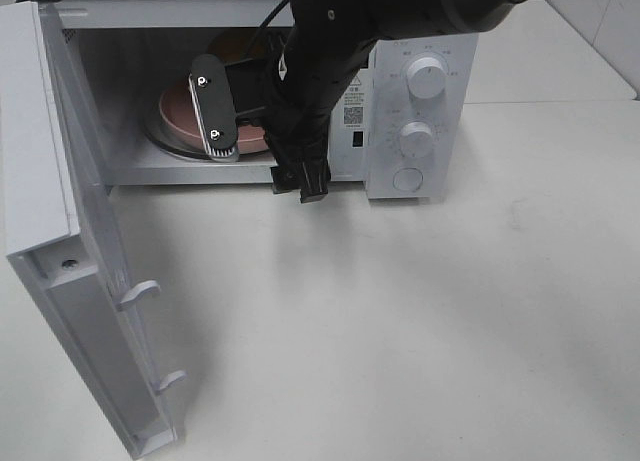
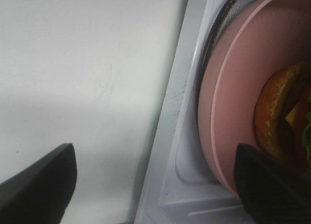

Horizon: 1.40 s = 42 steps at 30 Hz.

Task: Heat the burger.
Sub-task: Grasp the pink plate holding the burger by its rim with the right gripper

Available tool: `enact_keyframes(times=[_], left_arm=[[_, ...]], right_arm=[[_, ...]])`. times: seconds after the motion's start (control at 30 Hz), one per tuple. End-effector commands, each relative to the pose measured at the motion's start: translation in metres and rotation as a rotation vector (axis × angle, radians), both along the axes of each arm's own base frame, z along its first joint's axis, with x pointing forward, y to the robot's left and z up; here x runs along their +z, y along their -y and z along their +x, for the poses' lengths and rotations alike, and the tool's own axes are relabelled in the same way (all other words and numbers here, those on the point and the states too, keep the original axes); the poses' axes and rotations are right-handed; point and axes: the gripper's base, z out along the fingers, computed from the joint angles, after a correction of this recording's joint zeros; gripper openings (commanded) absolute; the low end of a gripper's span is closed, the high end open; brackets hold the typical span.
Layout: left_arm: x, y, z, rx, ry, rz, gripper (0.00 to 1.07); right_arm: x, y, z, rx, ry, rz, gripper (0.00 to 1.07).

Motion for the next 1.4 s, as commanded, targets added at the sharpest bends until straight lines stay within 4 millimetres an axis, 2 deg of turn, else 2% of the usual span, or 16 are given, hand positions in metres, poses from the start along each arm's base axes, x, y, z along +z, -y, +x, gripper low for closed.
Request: enact_keyframes(times=[0.03, 0.63, 1.03, 1.4], left_arm=[[-0.002, 0.0, -0.002, 0.003, 0.015, -0.01, 1.01], [-0.002, 0.0, -0.002, 0.007, 0.015, -0.004, 1.01], [-0.002, -0.001, -0.002, 0.009, 0.015, -0.002, 1.01], [-0.002, -0.001, -0.002, 0.009, 0.015, -0.001, 1.01]], right_arm=[[-0.007, -0.009, 0.009, 0.001, 0.012, 0.003, 0.83], [-0.046, -0.025, 0.044, -0.027, -0.003, -0.015, 0.8], [-0.048, -0.032, 0.06, -0.034, 0.031, 0.003, 0.79], [-0.042, -0.026, 0.065, -0.049, 0.064, -0.036, 0.79]])
